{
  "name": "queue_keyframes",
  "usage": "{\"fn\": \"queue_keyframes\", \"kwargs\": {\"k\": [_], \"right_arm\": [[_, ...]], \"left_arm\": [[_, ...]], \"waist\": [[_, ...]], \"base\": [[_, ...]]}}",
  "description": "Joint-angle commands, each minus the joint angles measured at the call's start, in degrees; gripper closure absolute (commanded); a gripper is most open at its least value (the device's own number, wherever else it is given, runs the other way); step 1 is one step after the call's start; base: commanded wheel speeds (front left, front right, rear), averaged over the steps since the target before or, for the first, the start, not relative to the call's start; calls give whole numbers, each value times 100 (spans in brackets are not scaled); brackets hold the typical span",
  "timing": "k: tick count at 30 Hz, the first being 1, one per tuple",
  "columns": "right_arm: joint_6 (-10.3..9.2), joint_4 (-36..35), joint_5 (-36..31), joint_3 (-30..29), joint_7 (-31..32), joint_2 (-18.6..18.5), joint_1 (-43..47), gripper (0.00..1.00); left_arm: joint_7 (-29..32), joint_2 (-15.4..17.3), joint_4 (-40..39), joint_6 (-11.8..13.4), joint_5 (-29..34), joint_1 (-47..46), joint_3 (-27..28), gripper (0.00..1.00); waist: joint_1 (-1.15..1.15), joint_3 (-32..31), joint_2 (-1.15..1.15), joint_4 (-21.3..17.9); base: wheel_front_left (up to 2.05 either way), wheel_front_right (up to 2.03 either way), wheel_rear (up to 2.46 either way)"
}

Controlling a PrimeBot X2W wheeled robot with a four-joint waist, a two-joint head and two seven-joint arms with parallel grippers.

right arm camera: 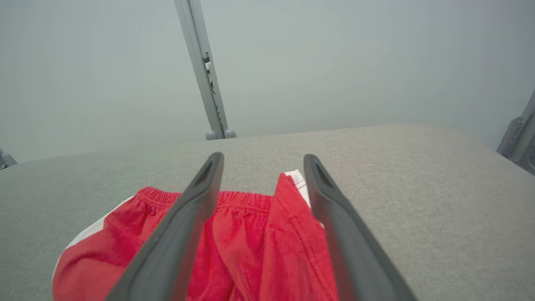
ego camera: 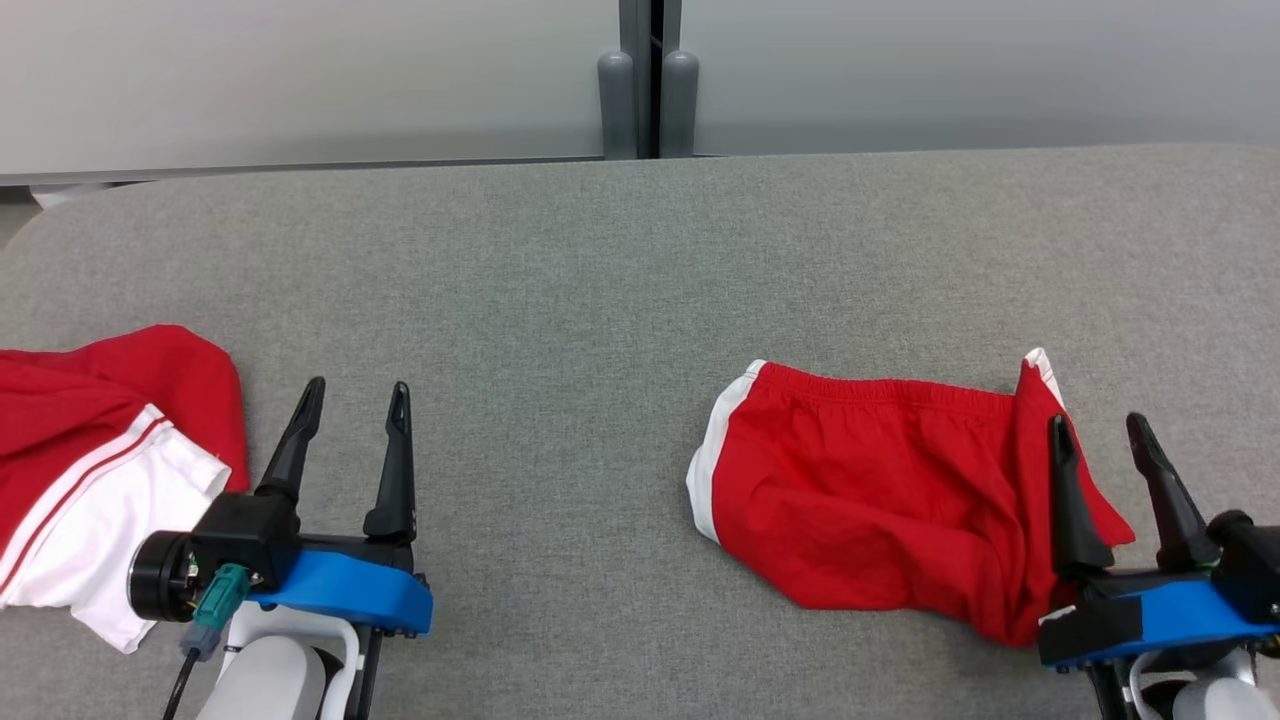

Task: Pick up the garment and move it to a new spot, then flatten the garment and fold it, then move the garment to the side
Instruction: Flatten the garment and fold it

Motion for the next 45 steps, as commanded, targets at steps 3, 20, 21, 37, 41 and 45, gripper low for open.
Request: {"fn": "queue_keyframes", "kwargs": {"k": [3,20,21,37,41,45], "right_arm": [[0,-401,-200,144,349,-89,-114,0],[0,-882,-230,108,749,-38,193,0],[0,-880,-226,113,756,-37,196,0],[0,-949,-210,139,789,-18,177,0],[0,-1048,-232,101,805,-12,51,0],[0,-1038,-225,143,778,-5,-77,0]], "left_arm": [[-24,30,16,15,38,84,17,0],[-24,-12,7,20,38,230,45,0],[-24,-18,-1,15,30,236,49,0],[39,-25,-205,-155,166,-112,-149,0],[469,-284,-249,-643,357,-1000,-790,0],[983,-690,128,-970,390,-1720,-1488,0]], "waist": [[0,-58,0,47],[0,-180,0,100],[0,-181,0,102],[0,-46,0,107],[0,269,0,75],[0,535,0,-47]], "base": [[0,0,0],[0,0,0],[0,0,0],[0,0,0],[0,0,0],[0,0,0]]}}
